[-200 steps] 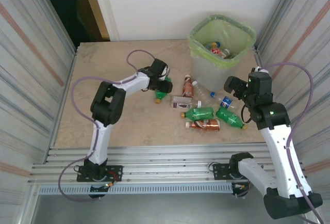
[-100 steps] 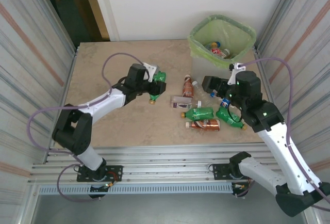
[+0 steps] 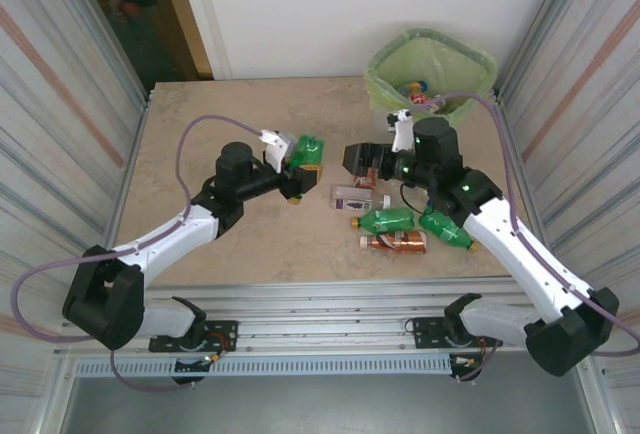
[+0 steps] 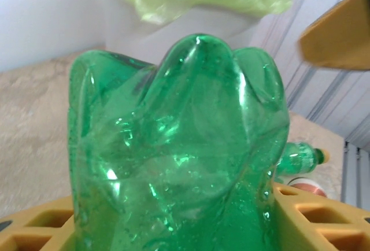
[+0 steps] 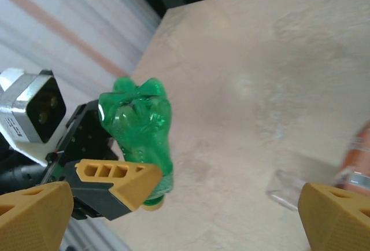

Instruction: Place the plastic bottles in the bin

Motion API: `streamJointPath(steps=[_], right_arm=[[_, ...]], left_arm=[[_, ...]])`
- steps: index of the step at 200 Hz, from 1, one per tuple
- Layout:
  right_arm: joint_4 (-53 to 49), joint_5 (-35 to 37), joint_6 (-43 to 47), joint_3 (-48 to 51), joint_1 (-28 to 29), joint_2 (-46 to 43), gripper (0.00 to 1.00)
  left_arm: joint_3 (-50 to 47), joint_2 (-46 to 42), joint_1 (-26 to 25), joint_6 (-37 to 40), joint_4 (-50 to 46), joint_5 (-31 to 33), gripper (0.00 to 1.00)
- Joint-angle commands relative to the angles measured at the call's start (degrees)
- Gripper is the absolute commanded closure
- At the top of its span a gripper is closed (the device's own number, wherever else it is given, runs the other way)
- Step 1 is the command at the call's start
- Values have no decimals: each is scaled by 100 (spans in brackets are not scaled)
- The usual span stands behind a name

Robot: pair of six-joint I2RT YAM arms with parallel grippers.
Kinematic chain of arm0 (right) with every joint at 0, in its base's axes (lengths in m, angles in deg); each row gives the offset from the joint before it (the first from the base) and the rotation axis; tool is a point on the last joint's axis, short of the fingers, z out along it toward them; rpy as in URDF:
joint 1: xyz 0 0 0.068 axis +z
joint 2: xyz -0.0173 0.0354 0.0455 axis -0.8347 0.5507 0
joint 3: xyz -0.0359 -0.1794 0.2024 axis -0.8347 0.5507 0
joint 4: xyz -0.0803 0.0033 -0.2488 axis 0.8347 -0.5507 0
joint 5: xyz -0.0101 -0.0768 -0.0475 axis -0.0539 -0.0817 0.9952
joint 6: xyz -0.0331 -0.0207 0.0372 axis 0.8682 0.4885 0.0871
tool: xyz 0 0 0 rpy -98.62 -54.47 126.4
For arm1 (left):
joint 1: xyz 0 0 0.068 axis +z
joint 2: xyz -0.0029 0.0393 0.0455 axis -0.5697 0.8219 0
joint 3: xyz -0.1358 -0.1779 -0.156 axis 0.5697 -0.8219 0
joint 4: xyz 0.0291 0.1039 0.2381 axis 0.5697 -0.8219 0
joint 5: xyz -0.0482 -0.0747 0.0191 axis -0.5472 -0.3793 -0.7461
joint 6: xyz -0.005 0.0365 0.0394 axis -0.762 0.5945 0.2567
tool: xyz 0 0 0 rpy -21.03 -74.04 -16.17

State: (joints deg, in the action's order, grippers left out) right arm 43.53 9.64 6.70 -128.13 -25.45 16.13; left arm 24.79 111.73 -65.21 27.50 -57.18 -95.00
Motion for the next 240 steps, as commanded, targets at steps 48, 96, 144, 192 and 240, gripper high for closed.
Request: streamJointPath(steps=[48,96,144,192,240], right_arm=[[666,-1178,188,-682,455,847,3],[671,-1297,256,-929,569,1296,11],[677,-1346,261,-983,587,1494,29],[639,-1222,287,-942,592,1428,64],[444,-790,457,-980,570,1154,67]], left_arm=[[-43,-350,-119,157,587,-844,64],[36,-414,-217,204,560,-1029,64],[93,-459,-267,196,535,-945,64],[155,-450,-291,132,482,-749,59],[152,-598,-295,55,387,-553,1]])
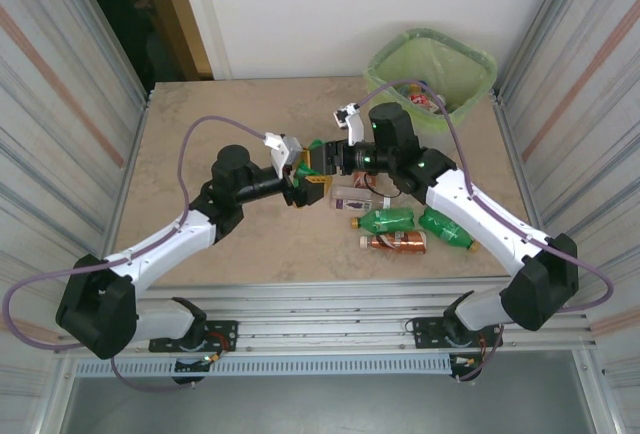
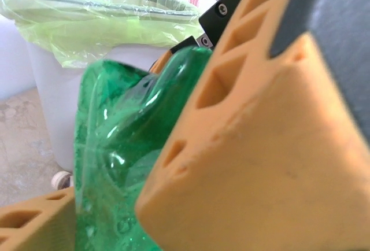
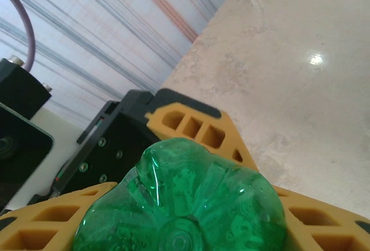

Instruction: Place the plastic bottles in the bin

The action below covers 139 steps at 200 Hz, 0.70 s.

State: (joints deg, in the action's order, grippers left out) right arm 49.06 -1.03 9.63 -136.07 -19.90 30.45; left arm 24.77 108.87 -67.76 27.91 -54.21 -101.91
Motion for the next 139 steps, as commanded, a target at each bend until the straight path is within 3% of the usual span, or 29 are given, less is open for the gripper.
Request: streamJointPath(steps=[1,59,139], right_arm=[[-118,289,168,-189,15,-283,67],[-701,877,485,-681,-375,-765,68],[-605,1603,330,-1232,-2089,-1352,67]], left_arm=[[151,-321,-42,10,95,142,1],[-169,-815,-46,169,125,578,1],[-374,-1006,-48,177,191,941,1]])
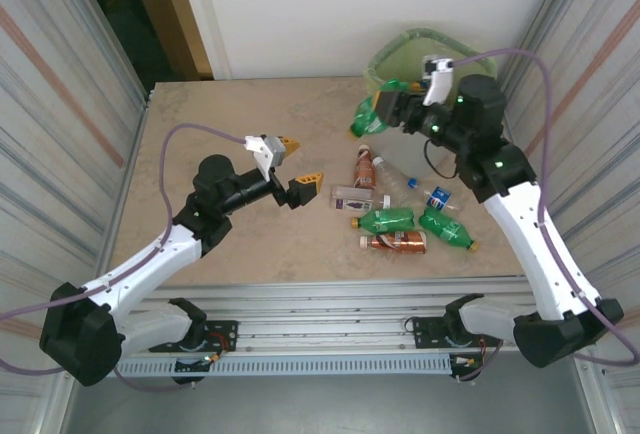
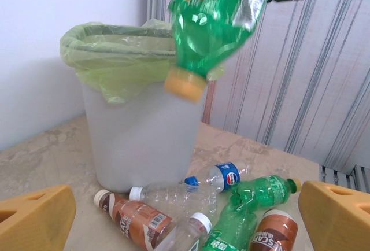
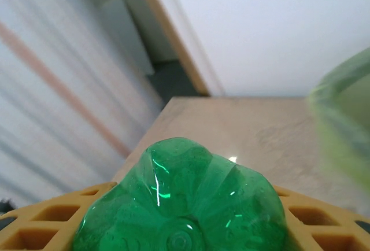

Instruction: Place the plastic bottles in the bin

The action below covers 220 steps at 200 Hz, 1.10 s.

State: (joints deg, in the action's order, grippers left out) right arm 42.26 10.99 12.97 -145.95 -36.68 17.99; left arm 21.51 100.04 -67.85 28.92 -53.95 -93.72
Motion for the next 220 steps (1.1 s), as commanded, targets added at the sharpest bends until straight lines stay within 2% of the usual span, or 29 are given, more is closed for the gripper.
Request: streamJointPath(steps=[1,34,87,220], right_arm=[[77,409,-5,-251,-431,-101,67],[105,840,95,-504,-1007,145,66],[66,760,87,-1055,-1655,978,65],[-338,-89,-30,-1740,-1836,2822,58]], left_arm=[[-46,-128,-42,75,167,123,1],[-72,-137,-44,64,162,134,1],[-123,-178,-38,30,152,211,1],[-47,10,-44,-23,75,356,1]])
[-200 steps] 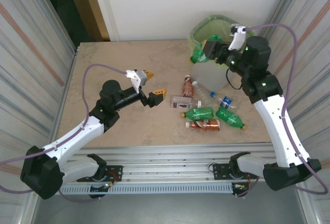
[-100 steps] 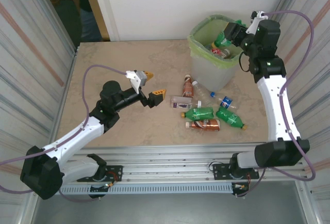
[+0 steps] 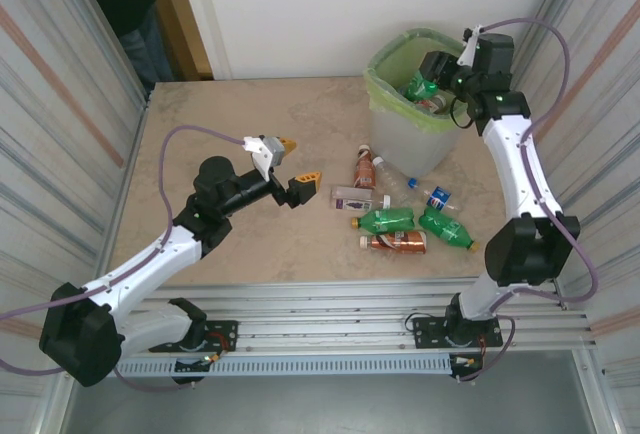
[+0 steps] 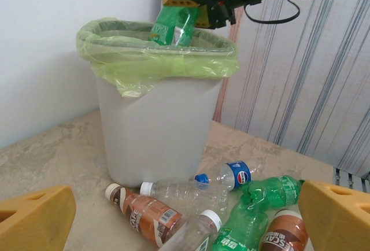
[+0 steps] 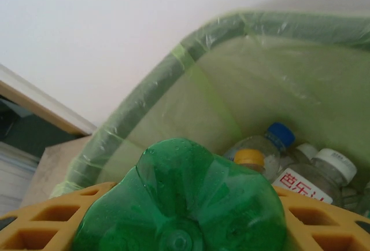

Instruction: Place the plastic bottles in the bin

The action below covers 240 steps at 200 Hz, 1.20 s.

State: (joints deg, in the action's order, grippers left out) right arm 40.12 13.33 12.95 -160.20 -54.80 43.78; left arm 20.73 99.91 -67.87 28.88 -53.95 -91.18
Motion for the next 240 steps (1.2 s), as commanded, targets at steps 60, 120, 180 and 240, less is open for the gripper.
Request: streamJointPath(steps=[60,120,180,240], right_arm=[[-607,-618,23,-983,9,989,42],[-1185,-538,277,-1709,11,1113,18],[-1504,-419,452,-1857,20,630,15],[-2133,701,533,-1328,7,-336,1]], left_arm=[[172,218,-42,-20,-82,135,1],[262,395,-34,16,-237,164,1],[461,714,-122,147,-495,257,1],[718,1118,-676,1133,-1008,238,1]])
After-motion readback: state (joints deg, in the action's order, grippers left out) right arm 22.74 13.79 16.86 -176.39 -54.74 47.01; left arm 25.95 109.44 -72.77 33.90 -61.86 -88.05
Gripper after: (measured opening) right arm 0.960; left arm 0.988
